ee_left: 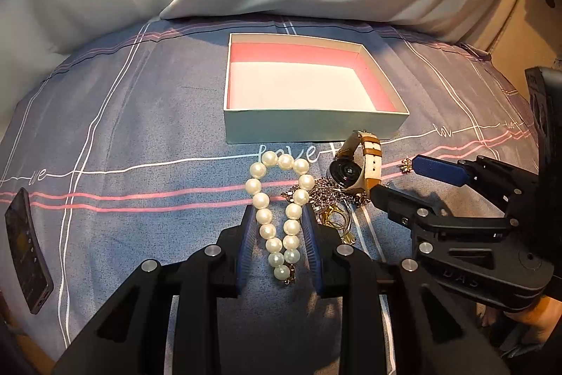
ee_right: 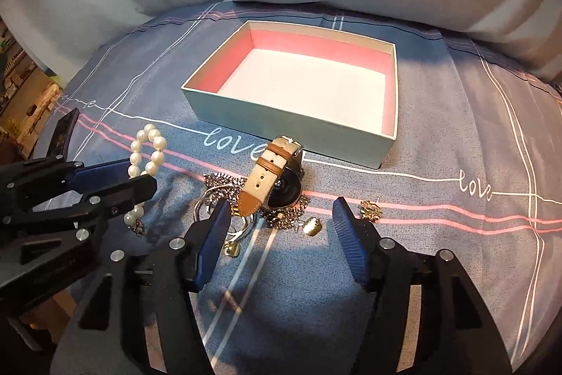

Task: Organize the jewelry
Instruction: 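Grasp the tan watch strap with the right tool while the left tool holds the pearls, then lower the pearl bracelet and watch into the pink box and open both tools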

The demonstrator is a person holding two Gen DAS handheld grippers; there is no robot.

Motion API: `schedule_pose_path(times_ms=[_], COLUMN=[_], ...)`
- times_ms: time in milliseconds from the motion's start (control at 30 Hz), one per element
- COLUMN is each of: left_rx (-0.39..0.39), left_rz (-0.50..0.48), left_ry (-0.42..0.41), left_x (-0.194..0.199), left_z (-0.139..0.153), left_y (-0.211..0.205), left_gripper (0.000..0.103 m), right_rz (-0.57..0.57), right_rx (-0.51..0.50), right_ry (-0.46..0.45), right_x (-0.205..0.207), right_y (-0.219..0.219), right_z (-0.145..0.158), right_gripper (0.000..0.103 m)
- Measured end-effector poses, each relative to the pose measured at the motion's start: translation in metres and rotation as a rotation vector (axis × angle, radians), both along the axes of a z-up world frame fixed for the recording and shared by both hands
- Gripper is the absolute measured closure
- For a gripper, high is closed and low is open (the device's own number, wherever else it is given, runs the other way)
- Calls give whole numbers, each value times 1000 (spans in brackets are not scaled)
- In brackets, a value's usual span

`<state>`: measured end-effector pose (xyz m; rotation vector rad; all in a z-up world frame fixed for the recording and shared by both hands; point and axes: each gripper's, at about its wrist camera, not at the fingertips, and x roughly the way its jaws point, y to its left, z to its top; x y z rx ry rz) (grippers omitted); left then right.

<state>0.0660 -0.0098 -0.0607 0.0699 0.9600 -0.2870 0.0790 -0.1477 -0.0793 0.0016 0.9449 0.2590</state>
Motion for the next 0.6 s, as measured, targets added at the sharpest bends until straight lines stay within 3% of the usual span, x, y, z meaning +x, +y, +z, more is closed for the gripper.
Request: schedule_pose_path(times_ms=[133,167,200,400,600], left_rx=[6,10,12,8,-17], left_rz=[6,9,9,4,-19], left_ry=[2,3,3,0,-46], left_x=[0,0,0,2,18], left_z=[0,-1,-1,2,24], left_y=[1,2,2,2,-9], left_gripper=[77,77,77,77,77], right_rz=[-16,-19,-17,-11,6], right_rx=[28,35,35,-14,-16], right_ry=[36,43,54,8,-63], right_x=[22,25,27,13,11], right_y=[10,12,14,18,12], right_z=[-11,-13,-16,-6,33], right_gripper=[45,61,85,88,87])
